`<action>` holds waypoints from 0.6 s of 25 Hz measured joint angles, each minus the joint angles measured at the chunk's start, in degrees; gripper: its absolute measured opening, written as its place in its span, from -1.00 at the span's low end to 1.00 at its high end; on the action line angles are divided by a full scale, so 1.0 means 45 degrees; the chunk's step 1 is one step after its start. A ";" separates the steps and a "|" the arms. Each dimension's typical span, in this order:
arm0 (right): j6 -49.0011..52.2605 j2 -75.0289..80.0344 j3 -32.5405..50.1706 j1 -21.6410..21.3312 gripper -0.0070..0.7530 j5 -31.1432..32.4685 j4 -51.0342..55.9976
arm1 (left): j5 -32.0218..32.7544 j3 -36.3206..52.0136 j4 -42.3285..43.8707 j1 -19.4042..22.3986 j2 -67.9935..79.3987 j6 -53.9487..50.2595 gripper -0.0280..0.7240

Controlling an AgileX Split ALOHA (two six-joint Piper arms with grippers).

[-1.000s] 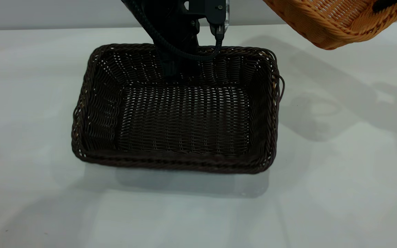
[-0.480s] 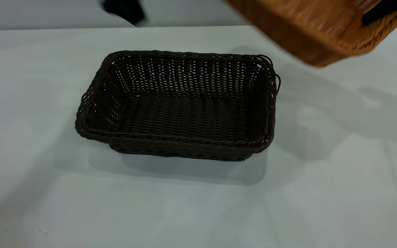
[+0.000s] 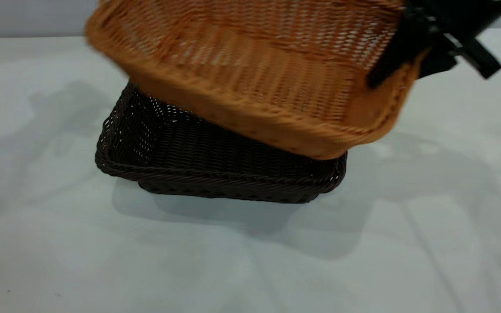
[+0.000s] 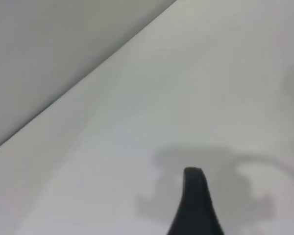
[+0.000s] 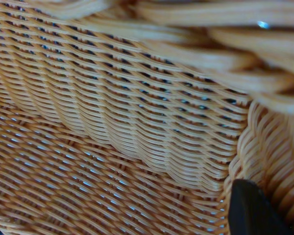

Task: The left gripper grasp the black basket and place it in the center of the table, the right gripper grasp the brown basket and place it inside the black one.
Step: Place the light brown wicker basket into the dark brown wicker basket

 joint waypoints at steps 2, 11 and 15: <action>0.0477 0.0094 -0.0327 0.0493 -0.80 -0.0081 -0.0363 | 0.0000 0.0000 0.0000 -0.0004 0.0000 0.0000 0.38; 0.2774 0.1654 -0.2552 0.2140 -0.80 -0.0098 -0.2644 | -0.0090 0.0000 0.0000 -0.0004 0.0000 0.0000 0.38; 0.3515 0.2208 -0.3244 0.2182 -0.80 -0.0063 -0.3699 | -0.0090 0.0000 0.0000 -0.0004 0.0000 0.0000 0.38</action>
